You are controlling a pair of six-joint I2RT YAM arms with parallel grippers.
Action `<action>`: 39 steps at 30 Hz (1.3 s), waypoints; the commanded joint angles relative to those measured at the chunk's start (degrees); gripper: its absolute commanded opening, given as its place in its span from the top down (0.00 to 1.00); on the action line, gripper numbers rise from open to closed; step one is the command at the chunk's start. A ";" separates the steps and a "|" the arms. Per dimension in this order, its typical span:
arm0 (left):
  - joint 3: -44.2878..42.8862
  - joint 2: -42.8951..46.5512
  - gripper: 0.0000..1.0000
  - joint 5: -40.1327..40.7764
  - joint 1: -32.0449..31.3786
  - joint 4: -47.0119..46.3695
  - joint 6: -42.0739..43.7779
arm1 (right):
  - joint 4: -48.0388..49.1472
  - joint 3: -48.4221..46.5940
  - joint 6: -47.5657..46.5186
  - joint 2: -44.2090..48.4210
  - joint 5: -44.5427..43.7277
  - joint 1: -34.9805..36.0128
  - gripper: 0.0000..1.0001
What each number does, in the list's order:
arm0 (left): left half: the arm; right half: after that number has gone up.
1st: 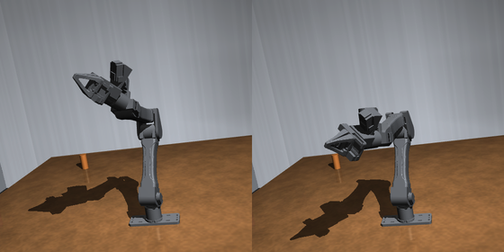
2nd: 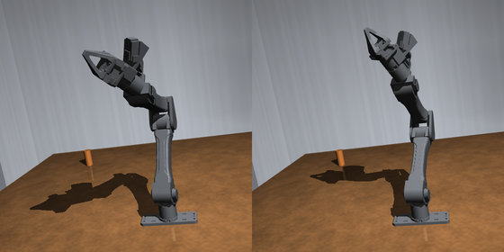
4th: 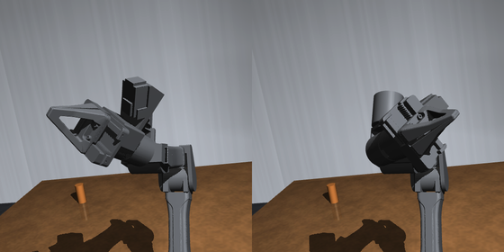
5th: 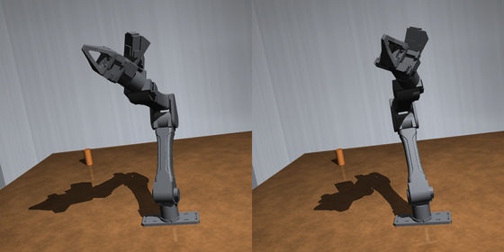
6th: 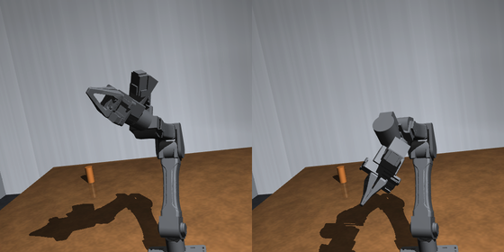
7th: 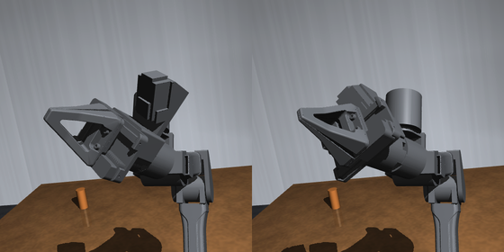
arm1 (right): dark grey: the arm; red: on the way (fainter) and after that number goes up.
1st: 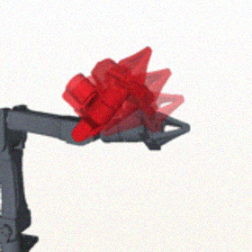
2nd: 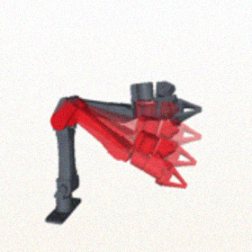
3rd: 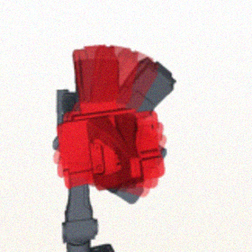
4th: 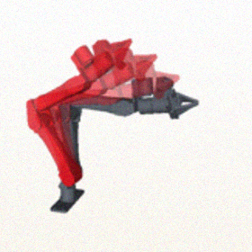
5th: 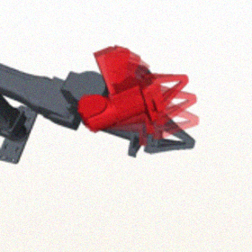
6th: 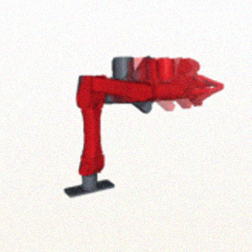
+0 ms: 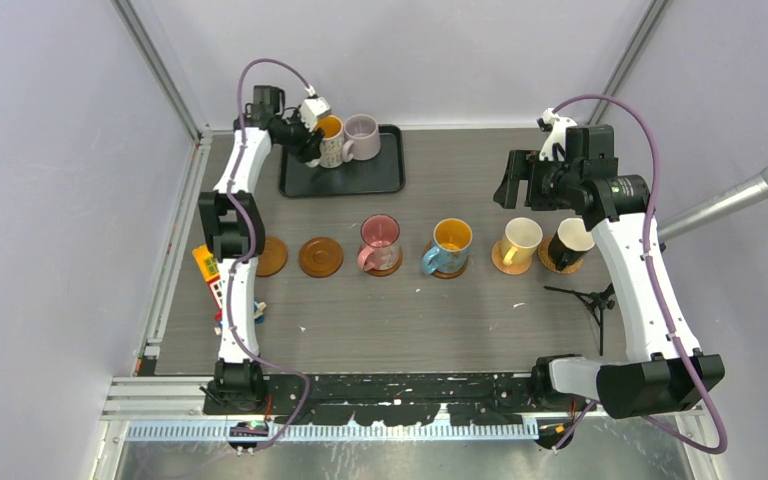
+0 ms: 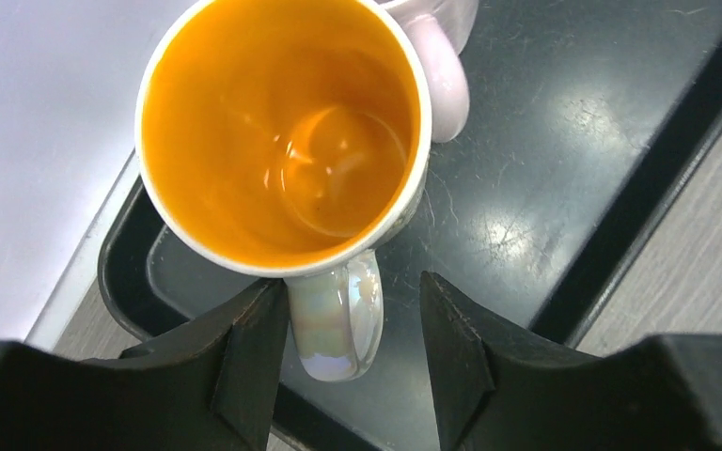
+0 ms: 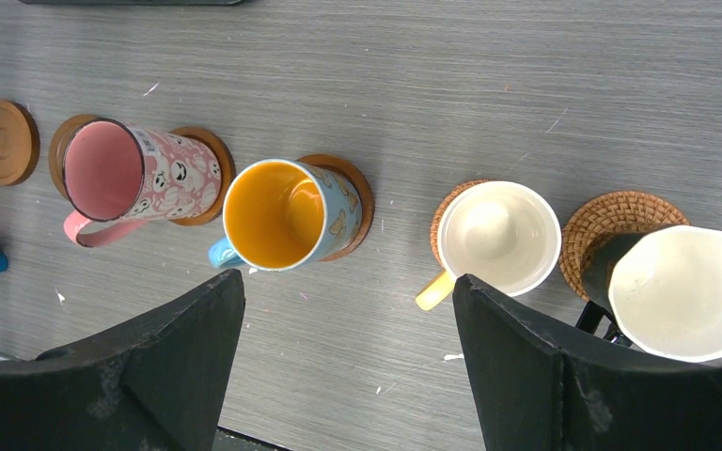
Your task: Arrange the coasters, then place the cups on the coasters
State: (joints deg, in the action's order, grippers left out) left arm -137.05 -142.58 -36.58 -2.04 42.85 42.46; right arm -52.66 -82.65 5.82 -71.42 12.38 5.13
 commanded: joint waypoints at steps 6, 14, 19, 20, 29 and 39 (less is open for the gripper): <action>-5.16 -3.85 0.47 9.31 -2.29 0.16 -5.26 | 1.26 -1.47 -0.20 1.34 -0.05 -0.07 0.14; -5.39 -4.33 0.74 6.41 -2.26 -1.87 -10.46 | 1.17 -1.69 -0.20 1.52 -0.08 -0.09 0.14; -4.08 -1.96 0.96 6.36 -2.26 -5.27 -15.98 | 0.90 -1.79 -0.29 1.89 0.01 -0.06 0.14; -3.45 -1.12 0.99 6.66 -2.24 -5.91 -16.76 | 0.95 -1.75 -0.22 1.97 0.08 -0.12 0.14; 16.34 13.27 1.00 11.45 -0.83 -18.79 -25.82 | 2.14 -0.22 0.26 4.07 0.92 -0.10 0.15; 38.88 27.90 1.00 12.21 -0.52 -29.14 -27.60 | 3.09 3.23 -0.56 6.80 1.84 -0.04 0.15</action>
State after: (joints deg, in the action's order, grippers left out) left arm -100.84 -123.44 -23.46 -2.94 25.71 17.02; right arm -52.03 -80.40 5.87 -66.67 13.02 5.13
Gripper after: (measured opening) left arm 0.252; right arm 0.852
